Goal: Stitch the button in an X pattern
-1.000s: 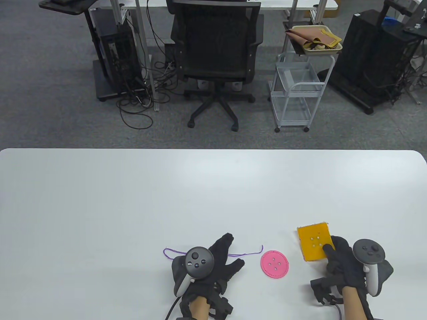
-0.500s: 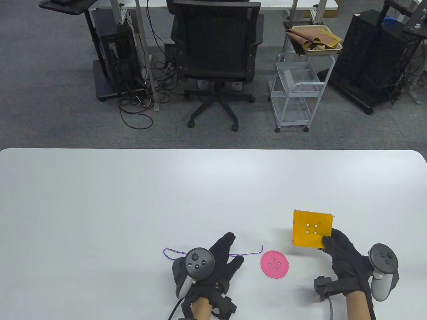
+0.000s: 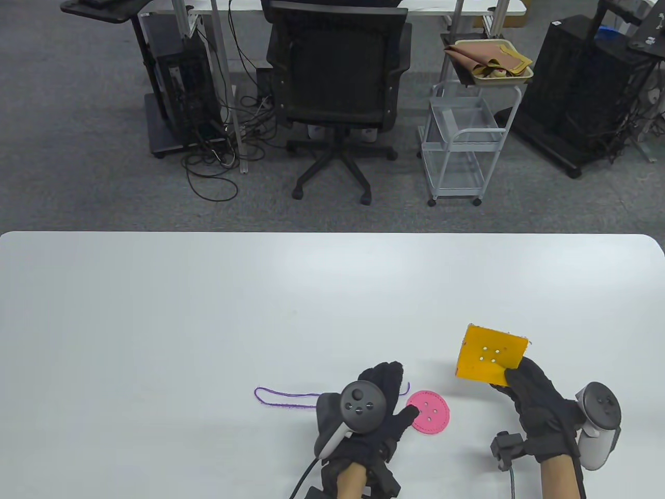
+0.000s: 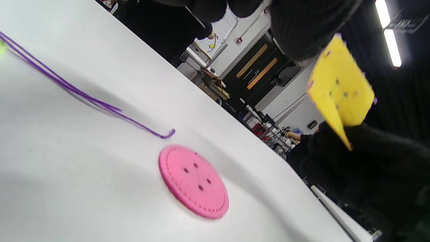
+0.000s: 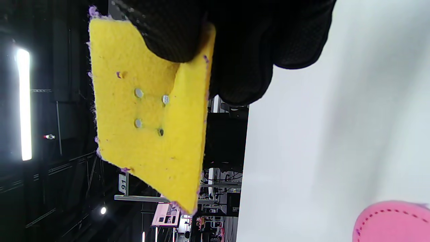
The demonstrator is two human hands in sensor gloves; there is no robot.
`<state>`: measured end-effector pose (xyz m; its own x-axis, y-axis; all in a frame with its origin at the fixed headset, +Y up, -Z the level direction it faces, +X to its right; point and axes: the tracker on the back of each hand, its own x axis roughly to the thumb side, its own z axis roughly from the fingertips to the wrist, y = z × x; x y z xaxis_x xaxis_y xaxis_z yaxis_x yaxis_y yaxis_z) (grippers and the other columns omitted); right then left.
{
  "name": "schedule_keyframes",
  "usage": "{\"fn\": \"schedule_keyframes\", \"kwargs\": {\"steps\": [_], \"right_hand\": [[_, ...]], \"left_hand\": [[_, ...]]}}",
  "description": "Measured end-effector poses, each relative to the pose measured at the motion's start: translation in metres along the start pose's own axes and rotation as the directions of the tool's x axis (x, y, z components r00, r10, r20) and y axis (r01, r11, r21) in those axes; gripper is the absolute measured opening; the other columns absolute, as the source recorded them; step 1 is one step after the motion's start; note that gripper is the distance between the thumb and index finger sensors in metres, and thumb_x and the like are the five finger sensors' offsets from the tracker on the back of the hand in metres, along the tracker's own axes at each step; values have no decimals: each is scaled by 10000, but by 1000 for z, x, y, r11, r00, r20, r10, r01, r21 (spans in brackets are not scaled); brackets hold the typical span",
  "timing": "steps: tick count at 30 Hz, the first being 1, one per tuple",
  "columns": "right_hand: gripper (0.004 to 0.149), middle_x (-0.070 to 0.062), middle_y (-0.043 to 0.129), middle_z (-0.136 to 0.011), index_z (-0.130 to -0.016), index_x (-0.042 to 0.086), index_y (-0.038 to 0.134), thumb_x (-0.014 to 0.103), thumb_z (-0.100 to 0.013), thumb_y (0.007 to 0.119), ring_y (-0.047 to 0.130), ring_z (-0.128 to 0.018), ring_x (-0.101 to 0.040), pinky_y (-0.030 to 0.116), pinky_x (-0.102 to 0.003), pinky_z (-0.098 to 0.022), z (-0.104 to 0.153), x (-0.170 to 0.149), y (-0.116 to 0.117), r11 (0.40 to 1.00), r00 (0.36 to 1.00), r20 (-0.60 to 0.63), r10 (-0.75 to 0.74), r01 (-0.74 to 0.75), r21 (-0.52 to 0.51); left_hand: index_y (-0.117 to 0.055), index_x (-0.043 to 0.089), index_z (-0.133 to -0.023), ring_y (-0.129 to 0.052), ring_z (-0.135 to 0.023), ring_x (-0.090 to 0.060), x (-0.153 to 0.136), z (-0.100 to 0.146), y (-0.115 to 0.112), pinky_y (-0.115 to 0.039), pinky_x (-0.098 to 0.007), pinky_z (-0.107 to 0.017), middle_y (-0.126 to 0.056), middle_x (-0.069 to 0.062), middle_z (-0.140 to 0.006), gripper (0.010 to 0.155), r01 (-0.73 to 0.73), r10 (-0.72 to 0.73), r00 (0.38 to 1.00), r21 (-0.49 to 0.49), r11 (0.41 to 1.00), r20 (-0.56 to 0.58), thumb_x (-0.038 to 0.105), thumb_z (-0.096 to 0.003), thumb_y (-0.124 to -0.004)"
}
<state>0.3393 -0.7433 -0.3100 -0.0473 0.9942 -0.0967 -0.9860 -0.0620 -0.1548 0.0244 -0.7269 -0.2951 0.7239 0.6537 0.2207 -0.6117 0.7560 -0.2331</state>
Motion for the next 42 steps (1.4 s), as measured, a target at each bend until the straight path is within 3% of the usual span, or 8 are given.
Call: {"fn": "schedule_keyframes", "kwargs": {"steps": [4, 7, 13, 19, 42], "right_hand": [[371, -22, 868, -853, -913, 274, 697, 264, -543, 672, 863, -782, -235, 627, -510, -754, 1, -1, -4, 1000, 1000, -9, -17, 17, -12], [372, -22, 862, -857, -915, 271, 695, 263, -544, 672, 857, -787, -239, 619, -514, -757, 0, -2, -6, 999, 999, -15, -42, 41, -6], [372, -24, 855, -861, -915, 269, 693, 261, -545, 670, 848, -795, -244, 609, -521, -759, 0, -3, -4, 1000, 1000, -28, 9, -9, -11], [371, -29, 855, -861, -914, 266, 696, 258, -544, 671, 847, -795, -250, 607, -525, -758, 1, -2, -3, 1000, 999, -32, 7, -7, -7], [372, -38, 847, -863, -916, 256, 692, 258, -545, 670, 837, -802, -261, 591, -536, -760, 2, -4, 1, 999, 997, -61, 37, -38, -6]], "left_hand": [[-349, 224, -1127, -193, -1092, -418, 10, -20, -24, -209, -574, -763, -274, -109, -1189, 777, 104, -108, 992, -63, 993, -72, 425, -506, -769], [-293, 253, -1133, -60, -1072, -420, 11, -35, -44, -83, -578, -729, -137, -114, -1186, 809, 176, -206, 967, -188, 966, -151, 452, -506, -765], [-196, 319, -1125, 110, -995, -430, -2, -54, -69, 68, -574, -642, 109, -130, -1109, 869, 126, -220, 943, -346, 930, -250, 484, -501, -777], [-115, 306, -1109, 173, -951, -441, -11, -60, -81, 112, -577, -597, 202, -125, -1057, 933, 84, -227, 928, -428, 900, -295, 527, -492, -780], [-154, 294, -1078, 148, -946, -460, -19, -61, -85, 61, -598, -619, 159, -137, -1069, 917, 20, -192, 933, -490, 871, -304, 472, -479, -825]]}}
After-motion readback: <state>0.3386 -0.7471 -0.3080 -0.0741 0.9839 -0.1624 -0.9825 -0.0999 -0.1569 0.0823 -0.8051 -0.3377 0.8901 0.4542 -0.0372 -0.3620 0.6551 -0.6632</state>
